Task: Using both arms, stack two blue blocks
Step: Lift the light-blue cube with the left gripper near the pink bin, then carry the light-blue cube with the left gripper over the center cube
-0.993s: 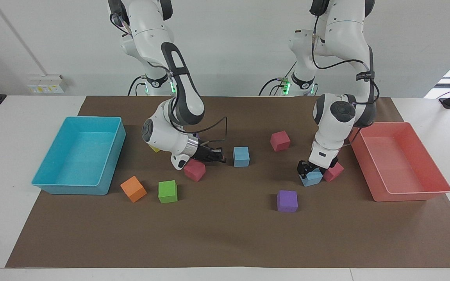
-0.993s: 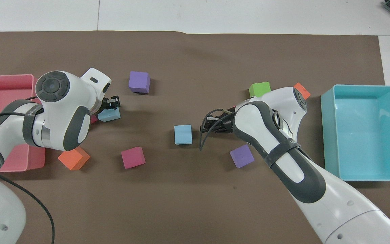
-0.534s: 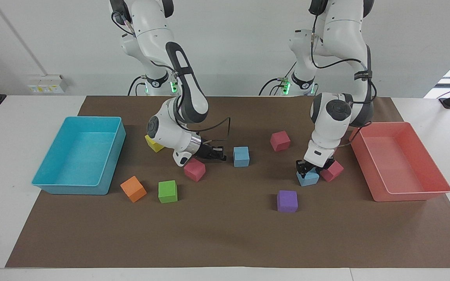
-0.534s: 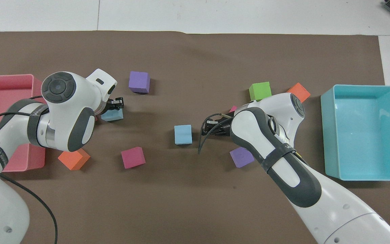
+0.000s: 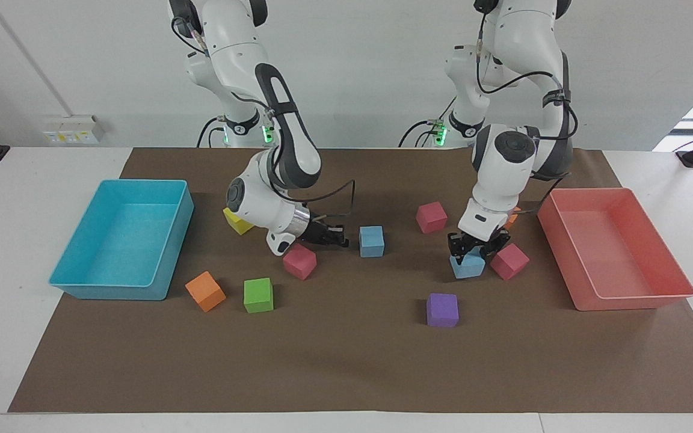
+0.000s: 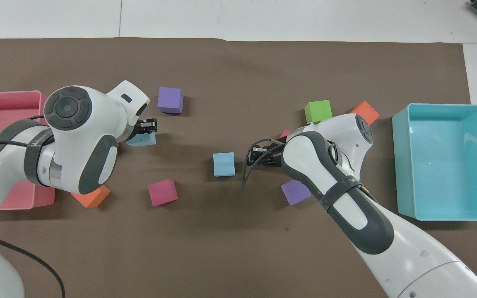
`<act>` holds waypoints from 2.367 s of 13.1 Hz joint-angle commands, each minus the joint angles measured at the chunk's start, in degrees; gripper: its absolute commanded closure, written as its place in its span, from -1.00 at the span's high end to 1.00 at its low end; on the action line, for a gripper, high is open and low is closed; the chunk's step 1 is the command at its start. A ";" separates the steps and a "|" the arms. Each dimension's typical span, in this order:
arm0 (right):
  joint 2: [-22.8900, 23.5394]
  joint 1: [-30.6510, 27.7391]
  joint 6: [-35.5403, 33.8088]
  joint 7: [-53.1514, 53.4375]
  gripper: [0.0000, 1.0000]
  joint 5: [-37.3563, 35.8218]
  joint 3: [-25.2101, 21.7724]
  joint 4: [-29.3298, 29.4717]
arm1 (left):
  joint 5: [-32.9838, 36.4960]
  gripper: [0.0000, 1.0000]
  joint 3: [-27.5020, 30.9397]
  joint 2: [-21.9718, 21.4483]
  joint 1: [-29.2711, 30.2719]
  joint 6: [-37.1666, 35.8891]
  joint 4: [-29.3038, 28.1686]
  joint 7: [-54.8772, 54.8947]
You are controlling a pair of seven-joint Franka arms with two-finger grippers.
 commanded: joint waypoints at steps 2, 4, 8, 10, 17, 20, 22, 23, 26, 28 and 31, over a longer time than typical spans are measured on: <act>-1.63 -0.09 1.12 -0.02 -1.00 0.00 0.29 -1.78 | 0.45 -1.00 0.72 -4.78 -4.43 -5.42 -0.32 -0.34; -1.63 -0.17 1.03 -0.11 -1.00 0.09 0.38 -1.78 | -0.07 -1.00 0.63 -5.84 -7.41 -7.53 -0.06 -2.78; -1.28 -0.26 0.86 -3.18 -1.00 3.69 0.29 -1.78 | -0.95 -1.00 0.54 -5.75 -12.16 -7.54 0.64 -10.52; -1.28 -0.17 0.95 -3.18 -1.00 3.78 0.29 -1.69 | -2.96 -1.00 0.54 -3.83 -13.75 -7.62 3.44 -12.47; -1.28 -0.09 1.03 -3.27 -1.00 3.78 0.29 -1.69 | -4.47 -1.00 0.54 2.76 -19.29 -2.71 6.88 -19.50; -1.28 -0.09 1.03 -3.27 -1.00 3.78 0.29 -1.69 | -4.56 -1.00 0.45 4.18 -19.47 -2.53 8.29 -19.51; -1.28 -0.09 0.95 -3.27 -1.00 3.78 0.29 -1.69 | -4.38 -1.00 0.45 5.14 -19.90 -2.44 8.38 -19.59; -1.28 -0.09 0.95 -3.27 -1.00 3.78 0.29 -1.69 | -4.47 -1.00 0.45 5.23 -20.43 -2.44 8.29 -19.51; -1.28 -0.09 0.95 -3.36 -1.00 3.78 0.29 -1.69 | -4.56 -1.00 0.45 5.15 -21.13 -3.32 7.94 -19.68; -1.28 -0.09 0.95 -3.36 -1.00 3.78 0.29 -1.69 | -4.56 -1.00 0.54 5.15 -21.22 -3.67 7.59 -19.68; -1.28 -0.17 0.86 -3.36 -1.00 3.78 0.29 -1.69 | -4.38 -1.00 0.54 5.06 -21.14 -4.37 7.50 -19.59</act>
